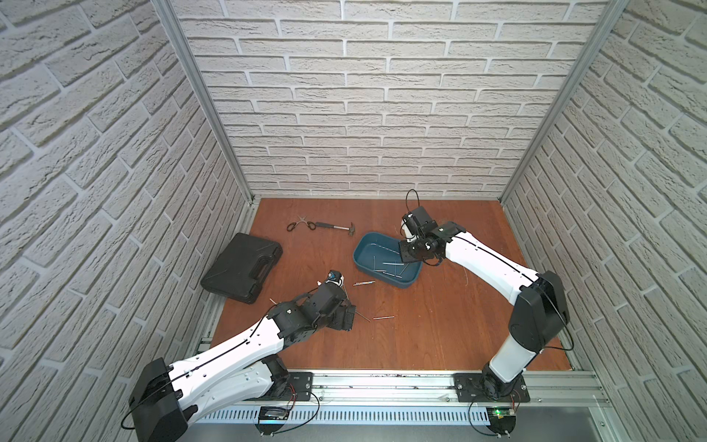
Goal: Put the nails on the desktop into the storage box
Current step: Place the nail in the storage box.
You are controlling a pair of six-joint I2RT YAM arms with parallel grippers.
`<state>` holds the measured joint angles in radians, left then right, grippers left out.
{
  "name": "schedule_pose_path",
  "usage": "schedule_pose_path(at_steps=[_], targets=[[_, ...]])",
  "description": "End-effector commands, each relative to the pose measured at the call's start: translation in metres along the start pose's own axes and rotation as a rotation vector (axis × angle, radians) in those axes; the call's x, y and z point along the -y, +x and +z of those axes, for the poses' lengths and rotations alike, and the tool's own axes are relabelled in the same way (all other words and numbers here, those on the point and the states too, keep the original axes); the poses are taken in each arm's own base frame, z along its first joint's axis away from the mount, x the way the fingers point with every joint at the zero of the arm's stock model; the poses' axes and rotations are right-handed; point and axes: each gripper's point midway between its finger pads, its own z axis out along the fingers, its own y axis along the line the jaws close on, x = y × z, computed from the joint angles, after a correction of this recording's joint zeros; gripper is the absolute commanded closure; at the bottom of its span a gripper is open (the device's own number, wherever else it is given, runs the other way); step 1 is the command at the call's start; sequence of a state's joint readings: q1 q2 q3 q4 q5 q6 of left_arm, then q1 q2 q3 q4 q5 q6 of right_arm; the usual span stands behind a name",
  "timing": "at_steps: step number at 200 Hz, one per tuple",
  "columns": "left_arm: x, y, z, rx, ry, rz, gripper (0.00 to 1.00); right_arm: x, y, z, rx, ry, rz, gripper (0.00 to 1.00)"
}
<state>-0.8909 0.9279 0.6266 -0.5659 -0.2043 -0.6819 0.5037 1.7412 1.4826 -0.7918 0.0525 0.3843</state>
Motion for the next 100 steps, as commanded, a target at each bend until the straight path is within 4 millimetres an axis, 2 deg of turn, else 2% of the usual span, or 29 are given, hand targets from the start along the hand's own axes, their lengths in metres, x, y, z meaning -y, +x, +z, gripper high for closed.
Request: schedule_pose_path(at_steps=[1, 23, 54, 100], targets=[[-0.007, 0.006, 0.001, -0.012, -0.019, -0.015, 0.02, -0.007, -0.009, -0.014, 0.017, -0.029, -0.037, 0.67], [-0.008, 0.007, 0.001, -0.011, -0.024, -0.020, 0.02, -0.009, -0.010, -0.022, 0.029, -0.042, -0.053, 0.64], [-0.009, 0.005, 0.003, -0.009, -0.027, -0.024, 0.02, -0.017, 0.000, -0.032, 0.024, -0.066, -0.095, 0.64], [-0.010, 0.005, 0.010, -0.026, -0.025, -0.039, 0.02, -0.052, 0.028, -0.037, 0.007, -0.124, -0.234, 0.64]])
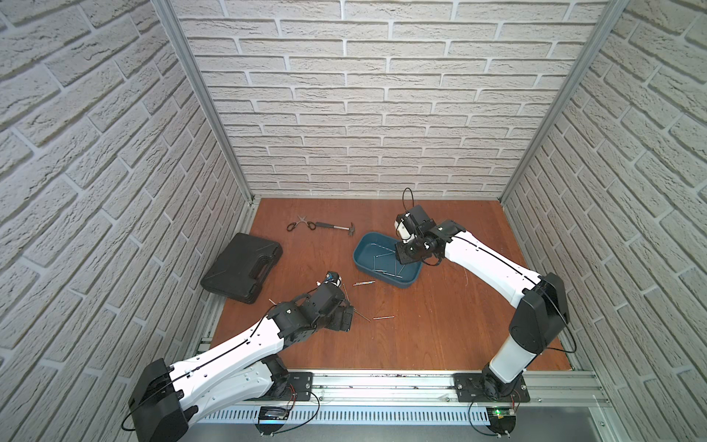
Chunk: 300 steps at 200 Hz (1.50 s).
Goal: Put the nails on the desktop into the storage box
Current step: Place the nail in the storage box, then pick up the nail from the center of the board.
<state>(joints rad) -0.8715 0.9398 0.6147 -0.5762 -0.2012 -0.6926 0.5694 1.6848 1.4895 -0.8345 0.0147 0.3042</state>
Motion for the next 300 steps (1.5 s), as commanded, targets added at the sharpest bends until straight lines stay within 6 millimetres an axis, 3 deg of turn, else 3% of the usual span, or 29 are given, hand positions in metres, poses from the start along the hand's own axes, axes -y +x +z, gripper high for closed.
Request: schedule_pose_path(at_steps=[1, 50, 109, 183, 300], targets=[[-0.002, -0.001, 0.005, 0.000, 0.002, -0.020, 0.02, -0.026, 0.012, -0.011, 0.006, -0.056, -0.098, 0.64], [-0.011, 0.001, 0.009, -0.007, 0.040, -0.087, 0.02, -0.078, 0.043, 0.011, -0.055, -0.127, -0.229, 0.66], [-0.024, 0.018, 0.008, -0.013, 0.052, -0.173, 0.02, -0.121, 0.084, 0.049, -0.141, -0.162, -0.294, 0.68], [-0.031, 0.027, 0.003, -0.028, 0.036, -0.200, 0.02, -0.141, 0.125, 0.085, -0.238, -0.125, -0.372, 0.69], [-0.034, 0.040, 0.009, -0.041, 0.045, -0.238, 0.02, -0.136, 0.141, 0.116, -0.307, -0.036, -0.405, 0.70]])
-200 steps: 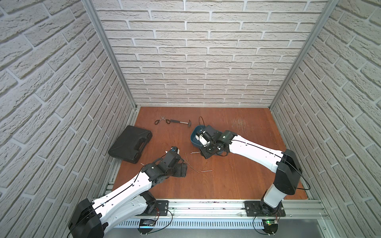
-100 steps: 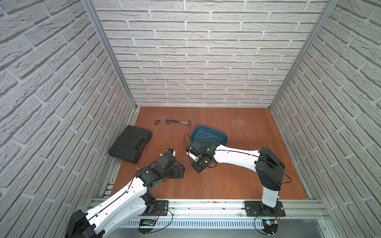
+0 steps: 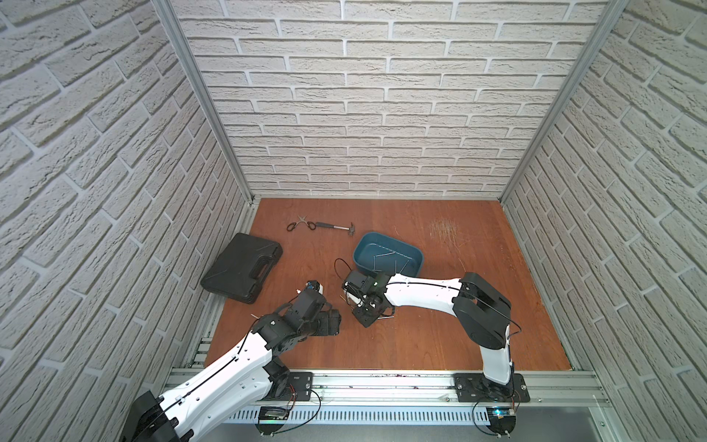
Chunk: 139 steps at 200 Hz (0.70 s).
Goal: Put the nails on the desktop into the storage box
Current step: Pick up the nail from the center of the board.
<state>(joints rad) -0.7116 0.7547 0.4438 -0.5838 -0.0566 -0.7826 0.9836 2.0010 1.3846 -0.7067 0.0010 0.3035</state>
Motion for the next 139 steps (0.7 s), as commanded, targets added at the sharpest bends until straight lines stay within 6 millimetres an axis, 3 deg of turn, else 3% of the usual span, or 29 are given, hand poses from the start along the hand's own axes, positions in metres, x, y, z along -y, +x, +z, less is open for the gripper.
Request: schedule_pose_path(at_steps=[1, 95, 139], targets=[[-0.002, 0.003, 0.002, 0.000, 0.006, -0.015, 0.02, -0.001, -0.003, 0.002, 0.001, 0.023, -0.002, 0.70], [-0.003, 0.004, 0.003, -0.001, 0.007, -0.020, 0.02, 0.005, 0.015, 0.013, -0.049, 0.122, -0.010, 0.78], [-0.002, 0.004, 0.003, 0.002, 0.010, -0.022, 0.02, 0.005, 0.020, 0.017, -0.052, 0.122, 0.017, 0.89]])
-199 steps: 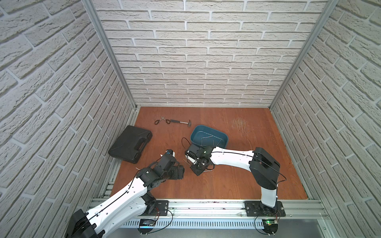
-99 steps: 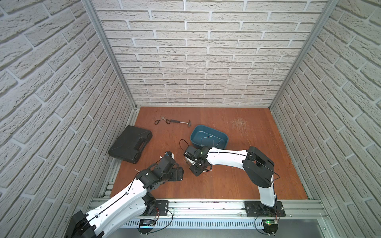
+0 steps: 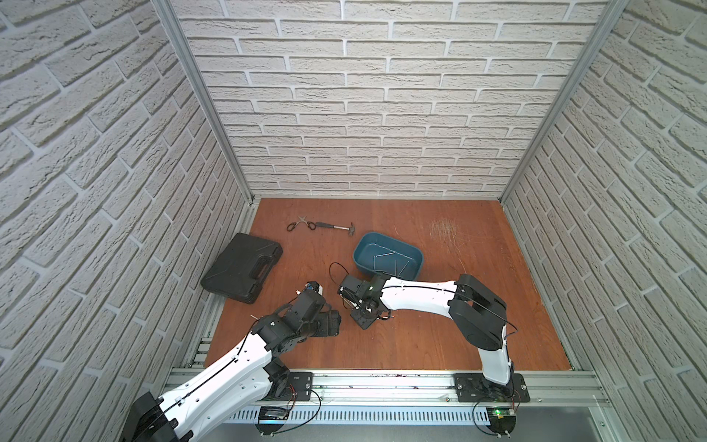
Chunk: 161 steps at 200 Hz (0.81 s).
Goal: Put the nails on the desktop into the storage box
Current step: Pick up the nail from the center of the board.
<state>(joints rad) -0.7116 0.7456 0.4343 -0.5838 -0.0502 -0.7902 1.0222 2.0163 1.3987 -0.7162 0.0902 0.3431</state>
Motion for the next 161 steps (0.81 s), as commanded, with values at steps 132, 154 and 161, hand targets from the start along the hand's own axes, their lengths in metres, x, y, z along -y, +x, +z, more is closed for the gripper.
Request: schedule_pose_path(at_steps=[132, 154, 161], targets=[[-0.001, -0.003, 0.001, 0.016, 0.001, -0.016, 0.02, 0.000, 0.011, -0.020, 0.036, -0.014, -0.003, 0.97], [0.000, -0.003, 0.002, 0.016, 0.002, -0.018, 0.02, 0.000, 0.012, -0.026, 0.043, -0.016, -0.004, 0.97], [0.000, -0.004, 0.002, 0.017, 0.005, -0.018, 0.02, 0.000, 0.012, -0.027, 0.043, -0.016, -0.004, 0.97]])
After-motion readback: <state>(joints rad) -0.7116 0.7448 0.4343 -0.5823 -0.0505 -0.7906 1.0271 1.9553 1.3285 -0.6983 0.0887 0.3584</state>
